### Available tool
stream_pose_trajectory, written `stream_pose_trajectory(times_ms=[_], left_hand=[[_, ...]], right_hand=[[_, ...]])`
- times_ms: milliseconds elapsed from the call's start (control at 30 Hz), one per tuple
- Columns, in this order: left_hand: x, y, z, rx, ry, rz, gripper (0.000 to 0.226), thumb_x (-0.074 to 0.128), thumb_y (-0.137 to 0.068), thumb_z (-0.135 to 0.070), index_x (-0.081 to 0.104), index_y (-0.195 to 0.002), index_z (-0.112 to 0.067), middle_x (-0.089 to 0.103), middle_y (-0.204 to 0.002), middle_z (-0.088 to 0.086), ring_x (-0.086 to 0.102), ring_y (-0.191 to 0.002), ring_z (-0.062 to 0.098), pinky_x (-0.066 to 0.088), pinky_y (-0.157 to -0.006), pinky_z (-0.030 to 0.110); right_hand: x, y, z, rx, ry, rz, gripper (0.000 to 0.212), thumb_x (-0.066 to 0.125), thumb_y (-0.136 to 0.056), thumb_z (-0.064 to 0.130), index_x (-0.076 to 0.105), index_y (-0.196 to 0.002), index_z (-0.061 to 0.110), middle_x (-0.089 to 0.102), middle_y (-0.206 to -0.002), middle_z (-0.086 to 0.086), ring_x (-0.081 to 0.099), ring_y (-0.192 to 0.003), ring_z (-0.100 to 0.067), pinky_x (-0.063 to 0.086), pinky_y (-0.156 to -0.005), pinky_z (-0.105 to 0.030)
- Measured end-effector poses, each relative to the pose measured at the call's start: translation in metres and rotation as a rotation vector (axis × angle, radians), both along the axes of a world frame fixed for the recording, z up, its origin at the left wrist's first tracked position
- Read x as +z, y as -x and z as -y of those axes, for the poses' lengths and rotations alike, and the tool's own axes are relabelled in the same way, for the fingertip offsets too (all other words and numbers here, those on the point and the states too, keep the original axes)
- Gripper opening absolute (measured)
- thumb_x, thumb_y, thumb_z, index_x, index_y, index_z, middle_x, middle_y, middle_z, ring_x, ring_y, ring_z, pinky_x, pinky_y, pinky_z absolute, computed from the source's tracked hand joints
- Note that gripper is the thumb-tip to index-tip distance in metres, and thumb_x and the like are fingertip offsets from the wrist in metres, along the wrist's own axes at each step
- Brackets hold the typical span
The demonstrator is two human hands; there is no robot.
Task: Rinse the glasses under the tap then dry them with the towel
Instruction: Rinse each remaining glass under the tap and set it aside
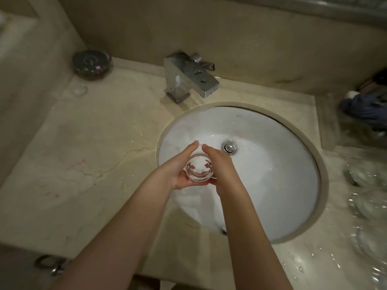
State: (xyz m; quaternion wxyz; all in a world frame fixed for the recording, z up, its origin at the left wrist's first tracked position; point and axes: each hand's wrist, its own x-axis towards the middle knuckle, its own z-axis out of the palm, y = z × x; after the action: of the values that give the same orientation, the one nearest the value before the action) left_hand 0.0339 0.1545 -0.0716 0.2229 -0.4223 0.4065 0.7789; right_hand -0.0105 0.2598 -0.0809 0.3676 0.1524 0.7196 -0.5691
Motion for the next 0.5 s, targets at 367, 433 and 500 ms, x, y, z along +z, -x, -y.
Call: stream_pose_trajectory(times_ms=[367, 433, 500], left_hand=[[0.06, -0.067, -0.005, 0.15, 0.177, -0.371, 0.064, 0.071, -0.087, -0.036, 0.045, -0.138, -0.007, 0.07, -0.113, 0.009, 0.071, -0.096, 0.026, 0.06, -0.073, 0.037], [0.072, -0.074, -0.009, 0.151, 0.191, -0.434, 0.054, 0.066, -0.091, -0.027, 0.041, -0.137, -0.012, 0.072, -0.097, 0.001, 0.072, -0.088, 0.02, 0.058, -0.065, 0.031], [0.085, -0.078, -0.016, 0.131, 0.22, -0.483, 0.058, 0.072, -0.087, -0.023, 0.041, -0.135, -0.017, 0.072, -0.1, 0.006, 0.072, -0.088, 0.022, 0.061, -0.074, 0.039]], right_hand=[[0.059, -0.088, -0.004, -0.265, 0.317, -0.248, 0.045, 0.068, -0.087, 0.034, 0.056, -0.125, 0.013, 0.064, -0.122, -0.01, 0.066, -0.106, -0.018, 0.052, -0.09, -0.032], [0.071, -0.099, -0.009, -0.235, 0.332, -0.299, 0.043, 0.065, -0.09, 0.033, 0.056, -0.129, 0.018, 0.062, -0.127, -0.006, 0.064, -0.109, -0.013, 0.051, -0.087, -0.027], [0.082, -0.109, -0.02, -0.21, 0.365, -0.336, 0.04, 0.06, -0.094, 0.031, 0.055, -0.131, 0.018, 0.063, -0.124, -0.004, 0.066, -0.105, -0.01, 0.052, -0.081, -0.024]])
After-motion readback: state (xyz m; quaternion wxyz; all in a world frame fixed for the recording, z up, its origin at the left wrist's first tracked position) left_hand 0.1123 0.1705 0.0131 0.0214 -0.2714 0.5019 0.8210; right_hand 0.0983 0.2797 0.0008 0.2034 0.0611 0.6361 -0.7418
